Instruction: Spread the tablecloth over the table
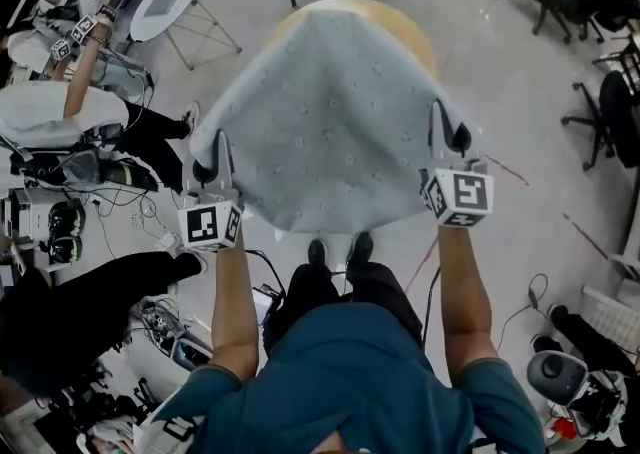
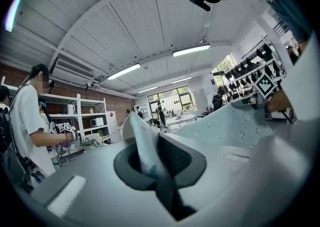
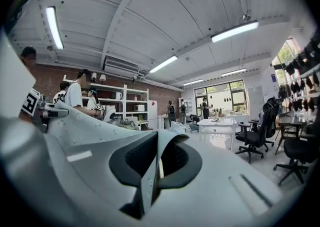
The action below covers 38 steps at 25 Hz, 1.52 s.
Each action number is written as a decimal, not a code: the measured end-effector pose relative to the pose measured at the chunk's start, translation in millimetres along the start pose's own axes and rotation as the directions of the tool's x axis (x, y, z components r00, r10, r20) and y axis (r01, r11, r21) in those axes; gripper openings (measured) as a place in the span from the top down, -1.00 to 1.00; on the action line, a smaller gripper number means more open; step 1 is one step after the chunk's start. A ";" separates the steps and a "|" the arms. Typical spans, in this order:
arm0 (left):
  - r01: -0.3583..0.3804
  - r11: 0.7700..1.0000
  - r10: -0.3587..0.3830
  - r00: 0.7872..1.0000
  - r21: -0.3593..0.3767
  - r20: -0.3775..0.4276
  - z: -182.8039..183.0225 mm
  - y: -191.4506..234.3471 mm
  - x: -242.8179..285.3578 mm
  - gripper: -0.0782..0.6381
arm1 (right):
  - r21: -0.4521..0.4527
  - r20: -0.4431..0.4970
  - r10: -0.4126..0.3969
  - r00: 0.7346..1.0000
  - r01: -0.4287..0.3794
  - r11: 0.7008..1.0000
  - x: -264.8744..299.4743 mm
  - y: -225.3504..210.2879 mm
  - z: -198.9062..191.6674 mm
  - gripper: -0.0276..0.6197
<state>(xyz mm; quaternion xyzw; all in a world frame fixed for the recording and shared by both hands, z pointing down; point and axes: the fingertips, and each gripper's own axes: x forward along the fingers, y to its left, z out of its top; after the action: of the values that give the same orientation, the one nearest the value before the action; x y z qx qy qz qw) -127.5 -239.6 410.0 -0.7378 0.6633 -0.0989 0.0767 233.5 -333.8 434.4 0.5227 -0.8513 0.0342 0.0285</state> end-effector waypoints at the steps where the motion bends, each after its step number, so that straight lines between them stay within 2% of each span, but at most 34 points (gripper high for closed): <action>1: 0.000 1.000 0.000 1.000 0.001 0.004 3.7 -0.3 -0.4 0.75 | -0.001 0.005 -0.001 1.000 0.001 1.000 -0.5 -0.8 3.4 0.87; 9: -0.002 1.000 0.002 0.999 -0.003 0.044 13.4 12.4 -16.5 0.75 | -0.028 0.042 -0.019 0.999 0.021 0.999 -14.5 10.7 23.6 0.87; 18: 0.054 0.998 -0.052 0.996 -0.027 0.079 38.5 39.9 33.0 0.75 | -0.063 0.044 -0.089 0.995 0.091 0.994 15.5 5.0 66.5 0.87; 31: 0.123 0.987 -0.108 0.984 -0.102 0.139 11.1 98.4 99.6 0.75 | -0.140 0.045 -0.177 0.983 0.182 0.973 72.5 26.1 82.4 0.86; 38: 0.133 0.984 -0.120 0.986 -0.120 0.111 -9.2 111.7 124.9 0.75 | -0.158 0.016 -0.191 0.981 0.191 0.969 98.1 22.9 67.9 0.86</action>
<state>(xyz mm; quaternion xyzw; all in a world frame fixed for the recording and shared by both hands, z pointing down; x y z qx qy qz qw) -224.9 -375.7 397.2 -0.7861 0.6150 -0.0228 0.0576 167.9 -416.6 374.3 0.5985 -0.7970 -0.0368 0.0731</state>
